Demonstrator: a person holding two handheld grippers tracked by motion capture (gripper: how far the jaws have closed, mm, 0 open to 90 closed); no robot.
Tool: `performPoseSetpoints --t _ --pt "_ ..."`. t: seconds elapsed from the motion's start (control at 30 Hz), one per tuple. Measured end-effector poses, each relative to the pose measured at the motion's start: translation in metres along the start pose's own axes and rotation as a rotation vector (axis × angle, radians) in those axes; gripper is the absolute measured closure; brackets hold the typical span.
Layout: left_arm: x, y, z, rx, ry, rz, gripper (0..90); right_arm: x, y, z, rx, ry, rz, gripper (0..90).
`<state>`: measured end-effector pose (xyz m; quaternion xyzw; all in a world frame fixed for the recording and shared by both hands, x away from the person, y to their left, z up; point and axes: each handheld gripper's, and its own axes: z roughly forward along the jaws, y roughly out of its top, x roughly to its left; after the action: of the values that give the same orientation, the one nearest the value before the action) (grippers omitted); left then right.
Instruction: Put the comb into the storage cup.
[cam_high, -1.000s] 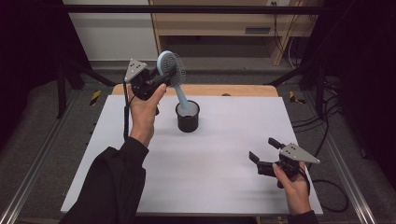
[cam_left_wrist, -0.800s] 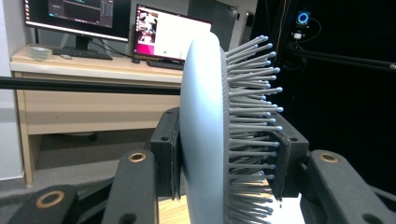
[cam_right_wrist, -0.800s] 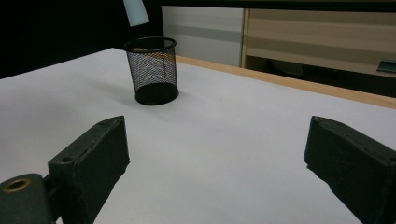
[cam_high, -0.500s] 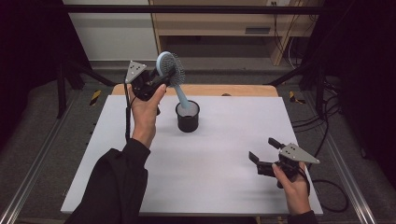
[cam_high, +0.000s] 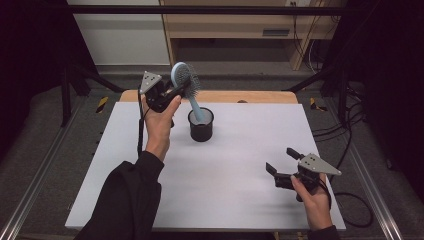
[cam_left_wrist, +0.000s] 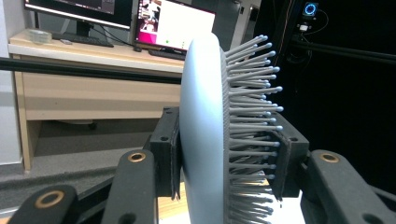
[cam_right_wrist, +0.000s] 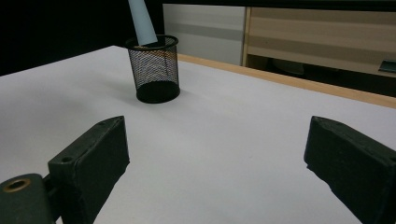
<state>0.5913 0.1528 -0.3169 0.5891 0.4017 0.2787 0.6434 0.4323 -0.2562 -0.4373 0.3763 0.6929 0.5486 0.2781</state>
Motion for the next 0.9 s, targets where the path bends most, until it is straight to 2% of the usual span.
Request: performPoseSetpoints --t 0.33,0.47,0.57,0.9 --pt "-0.002 -0.014 0.009 0.024 -0.012 -0.017 53.5 0.0 0.0 0.001 0.006 0.009 -0.003 6.7" --pt "-0.002 -0.019 0.011 0.037 -0.007 -0.011 53.5 0.001 0.0 0.001 0.006 0.012 -0.007 6.7" --pt "-0.002 -0.022 0.012 0.04 -0.007 -0.027 53.5 0.001 0.0 0.001 0.005 0.012 -0.007 6.6" --pt "-0.005 -0.029 0.016 0.061 -0.002 -0.01 53.4 0.002 0.0 0.001 0.009 0.017 -0.003 6.6"
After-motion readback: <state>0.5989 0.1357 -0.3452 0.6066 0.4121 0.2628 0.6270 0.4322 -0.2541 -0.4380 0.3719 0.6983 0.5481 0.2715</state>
